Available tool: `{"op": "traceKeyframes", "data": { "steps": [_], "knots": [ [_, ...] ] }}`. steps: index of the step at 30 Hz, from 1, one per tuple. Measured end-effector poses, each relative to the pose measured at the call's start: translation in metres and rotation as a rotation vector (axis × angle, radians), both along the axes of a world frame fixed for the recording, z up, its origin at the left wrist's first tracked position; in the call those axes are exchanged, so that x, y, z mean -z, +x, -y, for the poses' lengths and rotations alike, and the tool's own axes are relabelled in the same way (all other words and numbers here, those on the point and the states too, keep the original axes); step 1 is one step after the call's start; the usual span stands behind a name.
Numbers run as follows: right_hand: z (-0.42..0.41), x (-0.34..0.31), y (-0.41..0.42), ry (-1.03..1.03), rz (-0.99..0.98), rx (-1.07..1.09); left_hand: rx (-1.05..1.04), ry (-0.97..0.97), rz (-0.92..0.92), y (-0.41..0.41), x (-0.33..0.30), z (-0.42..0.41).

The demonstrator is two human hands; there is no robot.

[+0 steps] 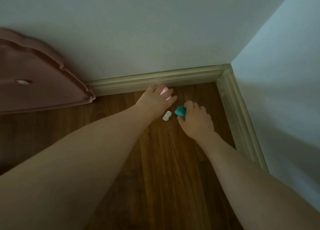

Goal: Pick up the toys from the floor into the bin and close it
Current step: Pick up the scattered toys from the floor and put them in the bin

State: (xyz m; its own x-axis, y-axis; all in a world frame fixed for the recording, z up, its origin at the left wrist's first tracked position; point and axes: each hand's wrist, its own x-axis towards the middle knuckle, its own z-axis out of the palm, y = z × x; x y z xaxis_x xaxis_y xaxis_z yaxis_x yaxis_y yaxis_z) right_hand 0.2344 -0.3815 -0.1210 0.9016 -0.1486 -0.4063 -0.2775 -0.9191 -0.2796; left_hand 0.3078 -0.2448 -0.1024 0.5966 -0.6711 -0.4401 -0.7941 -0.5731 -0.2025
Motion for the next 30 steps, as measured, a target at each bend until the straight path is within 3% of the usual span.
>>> {"op": "traceKeyframes", "data": {
  "steps": [8,11,15,20,24,28,30],
  "knots": [
    [-0.028,-0.004,0.002,0.044,0.084,-0.067,-0.287,0.013,-0.073,-0.028,0.001,-0.068],
    [-0.041,-0.004,0.005,0.025,0.007,-0.165,-0.296,-0.017,-0.137,-0.04,0.005,-0.093],
    [-0.059,-0.002,-0.008,-0.075,-0.162,-0.26,-0.48,-0.253,-0.349,-0.061,-0.008,-0.128],
    [-0.083,-0.007,-0.045,-0.125,-0.213,-0.415,-0.587,-0.445,-0.353,-0.096,-0.03,-0.177],
    [-0.118,-0.025,-0.047,0.149,-0.305,-0.208,-0.654,-0.469,-0.313,-0.129,-0.053,-0.227],
    [-0.198,-0.066,-0.036,0.498,-0.245,-0.078,-0.792,-0.682,-0.142,-0.166,-0.095,-0.284],
    [-0.246,-0.095,-0.035,0.679,-0.314,-0.097,-0.857,-0.81,-0.02,-0.183,-0.12,-0.308]
  ]
}}
